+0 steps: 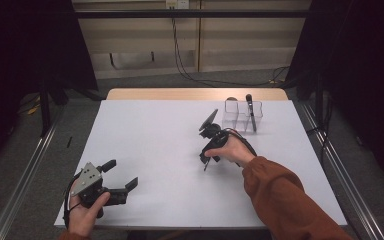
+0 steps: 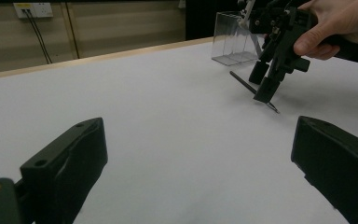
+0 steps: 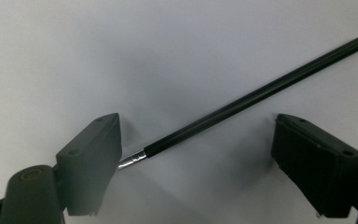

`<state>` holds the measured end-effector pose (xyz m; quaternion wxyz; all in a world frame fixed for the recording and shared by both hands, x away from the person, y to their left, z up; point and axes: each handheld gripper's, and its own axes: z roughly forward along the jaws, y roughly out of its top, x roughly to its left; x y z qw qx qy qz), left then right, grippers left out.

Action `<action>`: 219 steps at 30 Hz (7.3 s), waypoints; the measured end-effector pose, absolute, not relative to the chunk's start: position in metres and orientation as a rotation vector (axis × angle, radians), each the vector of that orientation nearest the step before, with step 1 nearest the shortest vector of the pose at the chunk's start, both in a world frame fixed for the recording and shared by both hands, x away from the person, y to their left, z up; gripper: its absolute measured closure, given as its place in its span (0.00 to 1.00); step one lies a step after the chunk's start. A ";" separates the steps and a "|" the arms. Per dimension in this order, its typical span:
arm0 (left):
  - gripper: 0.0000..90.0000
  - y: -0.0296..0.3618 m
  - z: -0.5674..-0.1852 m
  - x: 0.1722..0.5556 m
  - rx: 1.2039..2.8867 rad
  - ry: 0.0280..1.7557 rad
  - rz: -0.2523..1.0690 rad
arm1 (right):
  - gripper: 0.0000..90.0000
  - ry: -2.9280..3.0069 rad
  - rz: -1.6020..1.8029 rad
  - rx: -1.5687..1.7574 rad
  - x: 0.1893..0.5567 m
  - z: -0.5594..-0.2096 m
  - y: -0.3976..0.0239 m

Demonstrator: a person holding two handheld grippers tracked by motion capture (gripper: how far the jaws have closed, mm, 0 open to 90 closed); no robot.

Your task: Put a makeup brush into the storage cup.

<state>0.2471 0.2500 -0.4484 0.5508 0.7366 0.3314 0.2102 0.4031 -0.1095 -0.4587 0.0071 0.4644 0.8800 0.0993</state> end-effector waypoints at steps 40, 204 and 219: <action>0.04 0.249 -0.449 0.247 1.759 0.769 0.495 | 0.83 2.806 0.193 1.361 0.404 -0.450 -0.112; 0.08 0.145 -0.395 0.276 2.211 0.438 0.244 | 0.96 3.108 0.876 0.249 0.328 -0.402 -0.107; 0.07 0.128 -0.397 0.295 2.363 0.431 0.090 | 0.96 3.179 0.658 0.208 0.331 -0.406 -0.100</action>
